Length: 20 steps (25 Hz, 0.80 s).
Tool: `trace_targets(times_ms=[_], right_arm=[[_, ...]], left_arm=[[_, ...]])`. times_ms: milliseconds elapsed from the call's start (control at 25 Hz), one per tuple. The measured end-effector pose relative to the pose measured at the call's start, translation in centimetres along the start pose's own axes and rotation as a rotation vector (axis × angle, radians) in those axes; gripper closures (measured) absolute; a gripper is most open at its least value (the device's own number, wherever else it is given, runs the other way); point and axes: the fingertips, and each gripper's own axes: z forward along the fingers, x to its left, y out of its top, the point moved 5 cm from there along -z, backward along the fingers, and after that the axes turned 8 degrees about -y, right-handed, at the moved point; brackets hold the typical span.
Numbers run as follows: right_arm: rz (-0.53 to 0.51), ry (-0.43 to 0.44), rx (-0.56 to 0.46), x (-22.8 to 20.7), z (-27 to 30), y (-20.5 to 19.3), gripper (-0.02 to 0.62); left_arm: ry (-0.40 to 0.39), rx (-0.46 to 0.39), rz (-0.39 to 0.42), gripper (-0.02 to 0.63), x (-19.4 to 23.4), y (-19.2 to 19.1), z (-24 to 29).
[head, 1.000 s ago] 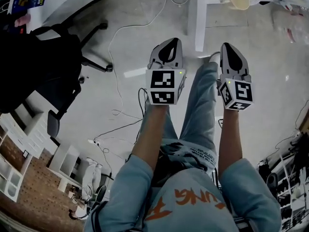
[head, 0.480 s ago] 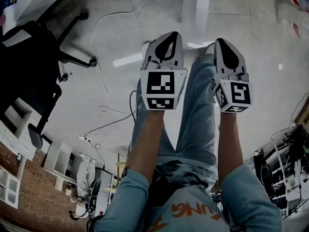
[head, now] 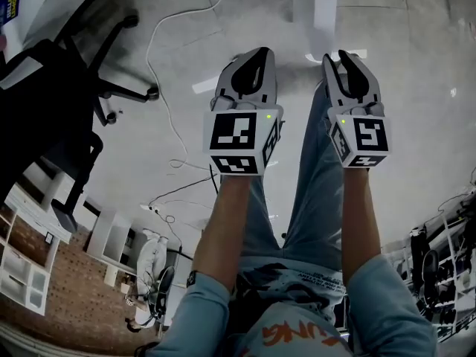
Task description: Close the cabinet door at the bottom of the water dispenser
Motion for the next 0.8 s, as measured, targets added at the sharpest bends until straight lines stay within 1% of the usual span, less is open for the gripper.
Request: trace_targets(times_ms=[40, 80, 240, 440, 640, 800], right_arm=[[-0.004, 0.006, 0.012, 0.2, 0.2, -0.5, 0.442], [-0.011, 0.008, 0.023, 0.3, 0.4, -0.9, 0.43], [-0.034, -0.018, 0.04, 0.2, 1.4, -1.8, 0.423], [-0.032, -0.018, 0.063, 0.2, 2.5, -2.8, 0.4], [-0.029, -0.011, 0.078, 0.2, 2.9, -3.4, 0.399], [-0.053, 0.008, 0.078, 0.2, 3.1, -3.3, 0.399]], left_arm=[[0.0, 0.006, -0.008, 0.598, -0.1, -0.3, 0.1], [0.002, 0.009, -0.018, 0.598, -0.1, -0.4, 0.1], [0.009, 0.008, -0.038, 0.598, -0.1, -0.3, 0.8], [0.005, 0.024, -0.011, 0.598, -0.9, 0.0, 1.7], [0.009, 0.043, 0.005, 0.598, -1.7, -0.1, 2.2], [0.015, 0.05, 0.008, 0.598, -2.2, -0.1, 2.9]])
